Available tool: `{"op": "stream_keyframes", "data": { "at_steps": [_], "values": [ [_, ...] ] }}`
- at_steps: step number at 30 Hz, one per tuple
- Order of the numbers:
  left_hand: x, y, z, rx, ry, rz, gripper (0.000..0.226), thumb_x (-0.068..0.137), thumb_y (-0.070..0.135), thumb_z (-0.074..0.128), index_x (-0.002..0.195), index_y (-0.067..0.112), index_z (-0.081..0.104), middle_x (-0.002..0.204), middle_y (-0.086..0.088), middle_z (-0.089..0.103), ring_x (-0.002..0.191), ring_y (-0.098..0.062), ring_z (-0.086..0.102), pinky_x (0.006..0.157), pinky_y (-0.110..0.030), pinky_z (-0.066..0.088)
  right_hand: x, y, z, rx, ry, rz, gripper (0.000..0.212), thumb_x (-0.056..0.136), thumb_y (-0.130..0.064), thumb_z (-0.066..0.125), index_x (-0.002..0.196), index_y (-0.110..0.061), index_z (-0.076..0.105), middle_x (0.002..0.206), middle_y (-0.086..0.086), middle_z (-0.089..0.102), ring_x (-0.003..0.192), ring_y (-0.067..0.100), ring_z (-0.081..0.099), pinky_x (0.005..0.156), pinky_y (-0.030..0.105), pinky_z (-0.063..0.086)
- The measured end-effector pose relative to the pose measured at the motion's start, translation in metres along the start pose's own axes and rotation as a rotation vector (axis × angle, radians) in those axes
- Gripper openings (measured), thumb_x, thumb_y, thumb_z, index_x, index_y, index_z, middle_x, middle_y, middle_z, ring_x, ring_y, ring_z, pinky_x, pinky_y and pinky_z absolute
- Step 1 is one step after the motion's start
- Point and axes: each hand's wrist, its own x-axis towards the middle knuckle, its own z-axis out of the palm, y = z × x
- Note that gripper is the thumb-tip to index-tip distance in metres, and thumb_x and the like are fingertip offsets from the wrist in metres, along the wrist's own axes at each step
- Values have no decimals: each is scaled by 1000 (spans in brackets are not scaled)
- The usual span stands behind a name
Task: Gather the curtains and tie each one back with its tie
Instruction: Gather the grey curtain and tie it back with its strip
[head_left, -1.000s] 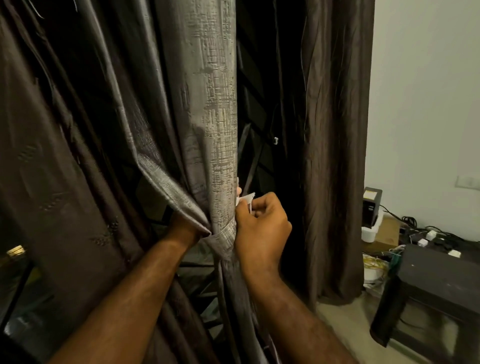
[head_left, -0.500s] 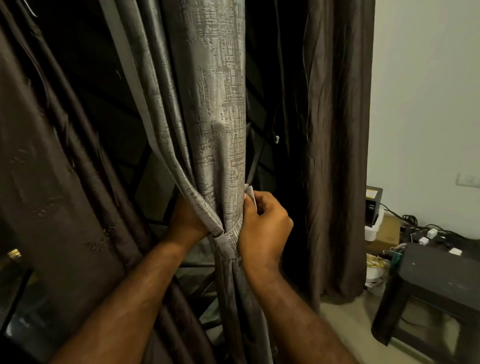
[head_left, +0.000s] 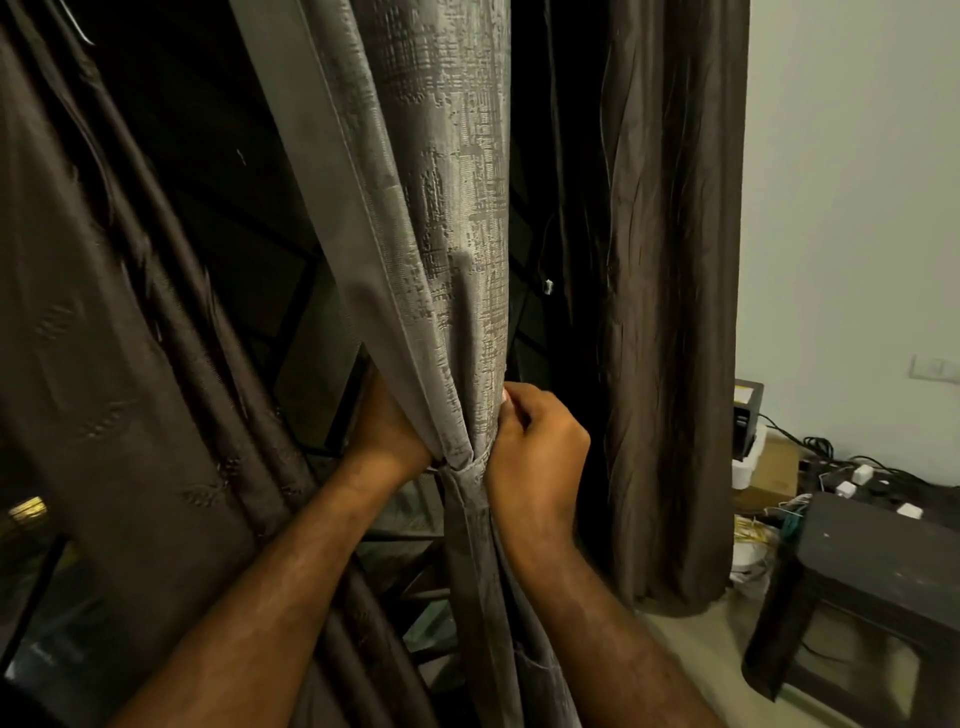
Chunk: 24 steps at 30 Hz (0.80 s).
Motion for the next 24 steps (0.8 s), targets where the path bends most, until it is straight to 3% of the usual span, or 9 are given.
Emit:
{"op": "stream_keyframes", "data": {
  "at_steps": [3,5,8,10,12,14,18,20,24],
  "values": [
    [4,0,2,-36,-113,-27,30,90,-3,61,98,24,52,103,-1,51,101,-16,44,85,-5,37,3,2,0,-89,-47,-75,22,101,-10,56,112,-7,74,103,-7,54,89,-18,51,72,-2,40],
    [8,-5,4,-21,-164,-100,18,93,3,59,109,12,56,115,-12,55,106,-20,48,90,-21,37,2,4,-1,-147,-135,-125,25,101,-6,51,114,-6,72,111,-8,50,92,-23,46,73,-2,39],
    [13,-9,5,-75,-157,-223,19,96,9,56,89,26,54,123,-19,58,108,-22,52,93,-32,41,5,4,-6,-141,-270,-128,32,97,1,45,113,-9,72,118,-7,48,95,-24,44,76,-1,40],
    [16,-10,-1,-254,-140,-269,11,99,16,52,105,17,61,128,-13,60,116,-22,55,103,-40,43,13,5,-13,75,-379,23,40,94,7,43,113,-9,74,121,-4,56,102,-16,52,92,7,45],
    [14,-13,-5,-428,-152,-307,29,101,23,47,124,10,60,122,-9,67,114,-25,62,98,-46,49,29,11,-24,444,-536,294,51,90,15,37,121,-5,71,126,7,67,114,9,66,102,33,54],
    [9,-14,-6,-529,-104,-328,29,101,21,41,113,14,66,103,-3,75,99,-21,69,87,-42,55,45,18,-31,683,-633,463,52,91,18,33,127,-1,65,124,14,71,106,28,73,86,41,62],
    [-1,-4,-3,-666,-118,-356,36,97,18,38,112,0,66,108,-22,71,106,-39,64,94,-53,52,62,27,-27,496,-541,337,27,92,0,68,113,-16,74,104,15,74,83,22,75,65,32,61],
    [-1,1,-3,-683,-142,-374,42,98,17,38,118,-12,60,117,-34,62,114,-49,56,101,-62,43,69,25,-23,370,-527,257,16,83,-8,78,89,-22,81,96,16,76,77,20,74,65,30,60],
    [-1,14,3,-655,-158,-332,42,102,22,33,103,-2,68,102,-23,71,99,-37,66,90,-48,53,82,27,-18,179,-475,91,21,83,1,77,74,-17,72,85,13,76,78,25,73,79,37,63]
  ]
}}
